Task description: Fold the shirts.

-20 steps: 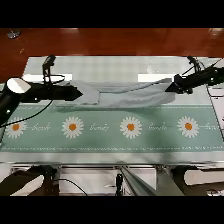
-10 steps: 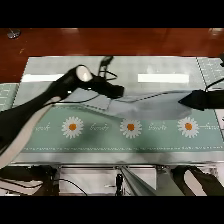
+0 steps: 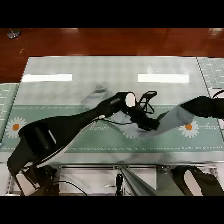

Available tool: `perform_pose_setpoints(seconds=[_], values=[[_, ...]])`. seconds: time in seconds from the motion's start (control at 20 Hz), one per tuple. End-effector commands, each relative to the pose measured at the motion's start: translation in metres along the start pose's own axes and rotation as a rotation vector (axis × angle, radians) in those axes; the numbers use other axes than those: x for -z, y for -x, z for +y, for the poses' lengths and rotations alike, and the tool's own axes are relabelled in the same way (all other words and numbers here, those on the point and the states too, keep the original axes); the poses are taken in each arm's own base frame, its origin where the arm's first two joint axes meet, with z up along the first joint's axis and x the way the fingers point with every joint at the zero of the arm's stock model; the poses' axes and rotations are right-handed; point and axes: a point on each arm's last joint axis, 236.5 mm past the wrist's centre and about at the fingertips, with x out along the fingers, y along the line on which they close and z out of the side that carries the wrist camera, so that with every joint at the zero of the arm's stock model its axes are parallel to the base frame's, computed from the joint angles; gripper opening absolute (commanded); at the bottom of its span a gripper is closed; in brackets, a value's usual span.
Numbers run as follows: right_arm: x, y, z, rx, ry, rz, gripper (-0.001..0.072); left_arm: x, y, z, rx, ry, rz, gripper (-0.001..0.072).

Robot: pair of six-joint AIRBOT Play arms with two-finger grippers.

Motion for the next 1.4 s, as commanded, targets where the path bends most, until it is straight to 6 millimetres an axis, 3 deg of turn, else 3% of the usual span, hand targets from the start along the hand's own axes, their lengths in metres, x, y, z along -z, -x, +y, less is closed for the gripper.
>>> perform_pose_setpoints(seconds=[0.0,0.1,0.2,0.3,0.4,0.5,0.6,0.7,0.8,0.9,1.05,1.3,1.35], values=[[-0.002,0.001,0.005,-0.018,-0.001,-0.013,0.0035,-0.013,0.022,0.0,0.024,0.025,-0.029,0.0022],[-0.003,-0.001,0.014,-0.045,0.016,-0.018,0.0035,-0.048,0.085,0.026,0.024,0.078,-0.138,0.0022],[-0.005,-0.007,0.029,-0.076,0.056,-0.023,0.0035,-0.072,0.163,0.055,0.012,0.126,-0.258,0.0022],[-0.009,-0.023,0.055,-0.146,0.086,-0.001,0.0035,-0.078,0.248,0.087,-0.054,0.153,-0.385,0.0022],[-0.017,-0.047,0.084,-0.206,0.133,0.041,0.0034,-0.061,0.326,0.113,-0.155,0.173,-0.504,0.0022],[-0.028,-0.078,0.12,-0.256,0.199,0.092,0.0035,-0.026,0.398,0.127,-0.261,0.195,-0.641,0.0022],[-0.038,-0.119,0.156,-0.297,0.253,0.145,0.0035,0.018,0.443,0.128,-0.353,0.199,-0.759,0.0022],[-0.041,-0.166,0.184,-0.323,0.293,0.215,0.0035,0.063,0.463,0.127,-0.423,0.225,-0.861,0.0022],[-0.04,-0.213,0.202,-0.334,0.319,0.274,0.0035,0.101,0.459,0.121,-0.442,0.245,-0.922,0.0022],[-0.041,-0.255,0.207,-0.332,0.307,0.317,0.0035,0.127,0.446,0.112,-0.446,0.241,-0.958,0.0022],[-0.035,-0.303,0.2,-0.32,0.265,0.374,0.0035,0.147,0.428,0.109,-0.431,0.251,-0.973,0.0022],[-0.031,-0.334,0.193,-0.313,0.209,0.401,0.0046,0.151,0.415,0.119,-0.414,0.298,-0.948,0.0022],[-0.031,-0.335,0.193,-0.316,0.202,0.401,0.0309,0.151,0.414,0.12,-0.413,0.3,-0.946,0.0022]])
